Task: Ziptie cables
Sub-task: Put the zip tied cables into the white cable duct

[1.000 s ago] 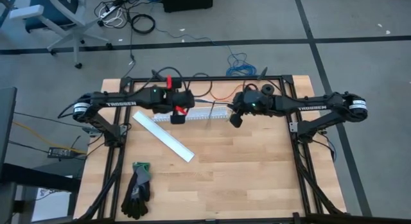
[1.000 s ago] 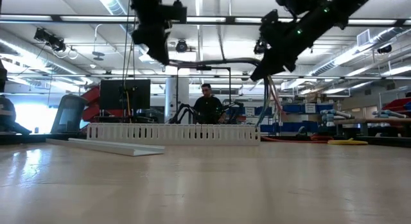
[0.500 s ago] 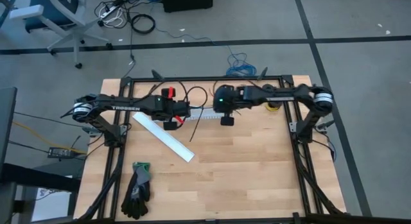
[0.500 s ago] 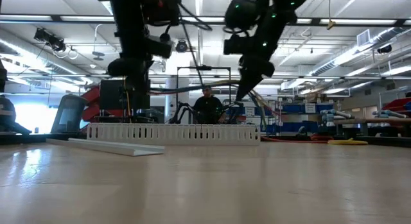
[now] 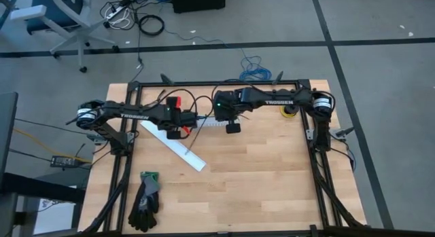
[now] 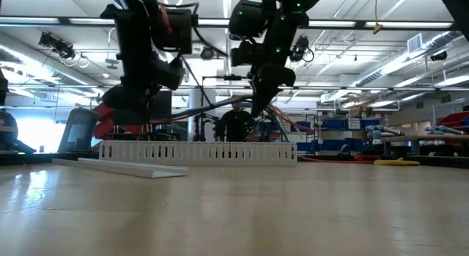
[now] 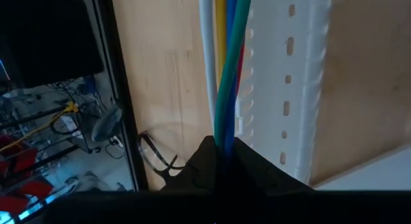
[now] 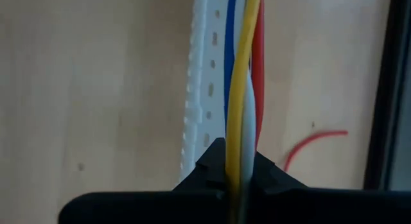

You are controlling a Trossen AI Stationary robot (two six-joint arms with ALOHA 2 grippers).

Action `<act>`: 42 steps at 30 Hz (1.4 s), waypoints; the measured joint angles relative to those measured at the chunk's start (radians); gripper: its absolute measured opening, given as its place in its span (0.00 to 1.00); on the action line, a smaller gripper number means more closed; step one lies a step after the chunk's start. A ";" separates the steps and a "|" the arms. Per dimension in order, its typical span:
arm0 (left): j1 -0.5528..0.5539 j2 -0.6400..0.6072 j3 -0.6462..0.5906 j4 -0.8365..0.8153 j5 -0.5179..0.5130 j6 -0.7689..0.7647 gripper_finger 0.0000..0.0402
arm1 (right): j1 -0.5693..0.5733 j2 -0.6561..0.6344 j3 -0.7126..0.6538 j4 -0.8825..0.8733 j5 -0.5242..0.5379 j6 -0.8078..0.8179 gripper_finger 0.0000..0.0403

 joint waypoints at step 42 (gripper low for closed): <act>0.112 0.003 -0.119 0.141 0.189 -0.103 0.16 | -0.028 0.078 -0.079 0.165 -0.063 0.054 0.10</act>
